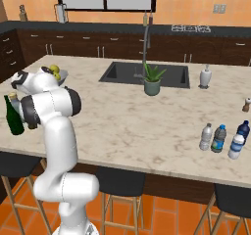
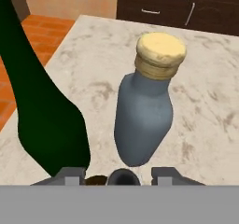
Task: Move the plastic bottles in the middle to the plastics group, and the glass bottles in the middle to the glass group.
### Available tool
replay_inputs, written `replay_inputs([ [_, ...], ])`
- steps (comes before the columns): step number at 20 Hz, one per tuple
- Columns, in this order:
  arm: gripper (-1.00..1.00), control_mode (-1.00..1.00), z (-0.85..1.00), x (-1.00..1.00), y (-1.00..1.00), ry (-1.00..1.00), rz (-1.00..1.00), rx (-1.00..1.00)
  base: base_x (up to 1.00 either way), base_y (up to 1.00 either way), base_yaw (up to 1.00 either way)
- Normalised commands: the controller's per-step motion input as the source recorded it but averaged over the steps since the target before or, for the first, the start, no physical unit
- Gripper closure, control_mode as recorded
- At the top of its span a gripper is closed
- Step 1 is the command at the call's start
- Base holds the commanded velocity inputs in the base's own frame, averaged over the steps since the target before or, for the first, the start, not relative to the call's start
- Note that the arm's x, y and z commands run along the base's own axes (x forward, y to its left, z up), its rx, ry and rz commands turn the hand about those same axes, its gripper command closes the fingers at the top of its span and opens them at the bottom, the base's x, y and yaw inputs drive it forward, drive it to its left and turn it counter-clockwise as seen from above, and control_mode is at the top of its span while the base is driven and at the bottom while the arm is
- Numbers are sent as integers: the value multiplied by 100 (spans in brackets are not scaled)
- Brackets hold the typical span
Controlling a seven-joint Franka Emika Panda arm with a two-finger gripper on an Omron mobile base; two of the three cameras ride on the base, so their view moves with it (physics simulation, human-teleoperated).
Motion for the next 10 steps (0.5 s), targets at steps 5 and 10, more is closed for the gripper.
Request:
replay_inputs([
  [5,-100,-100,22,-4,-6,0,0,0,0,0,0],
  [10,-100,-100,31,0,-30,0,-5,-1,0,0,0],
])
